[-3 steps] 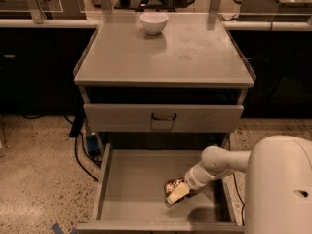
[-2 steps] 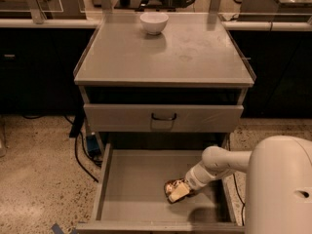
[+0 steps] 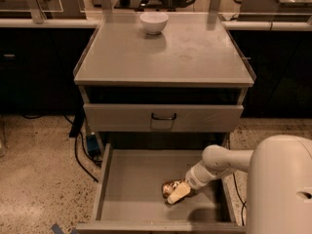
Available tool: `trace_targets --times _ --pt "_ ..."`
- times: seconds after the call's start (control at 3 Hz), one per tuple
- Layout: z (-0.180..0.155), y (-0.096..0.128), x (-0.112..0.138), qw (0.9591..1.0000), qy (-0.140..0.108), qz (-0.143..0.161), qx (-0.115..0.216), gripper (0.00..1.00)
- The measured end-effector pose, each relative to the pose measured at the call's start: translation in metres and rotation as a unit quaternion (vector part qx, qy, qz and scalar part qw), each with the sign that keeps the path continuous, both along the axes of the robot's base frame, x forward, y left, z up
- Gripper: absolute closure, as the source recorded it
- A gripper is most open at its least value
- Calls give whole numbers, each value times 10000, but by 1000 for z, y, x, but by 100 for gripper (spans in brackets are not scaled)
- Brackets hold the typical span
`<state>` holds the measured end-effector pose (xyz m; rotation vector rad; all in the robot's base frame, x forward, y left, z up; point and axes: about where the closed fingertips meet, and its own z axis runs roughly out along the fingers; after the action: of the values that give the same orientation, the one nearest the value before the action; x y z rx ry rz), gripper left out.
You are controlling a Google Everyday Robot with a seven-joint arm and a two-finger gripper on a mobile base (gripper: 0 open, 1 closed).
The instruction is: Pick orange can from middle drawer and place on counter
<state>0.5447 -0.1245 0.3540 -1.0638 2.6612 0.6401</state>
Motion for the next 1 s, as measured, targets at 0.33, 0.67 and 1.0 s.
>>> trace_targets --times 0.33,0.67,1.0 --pt "2 4 -3 9998 68 -25 181 0" --pt "2 4 -3 9998 68 -22 180 0" --pt "7 13 7 9998 42 210 61 0"
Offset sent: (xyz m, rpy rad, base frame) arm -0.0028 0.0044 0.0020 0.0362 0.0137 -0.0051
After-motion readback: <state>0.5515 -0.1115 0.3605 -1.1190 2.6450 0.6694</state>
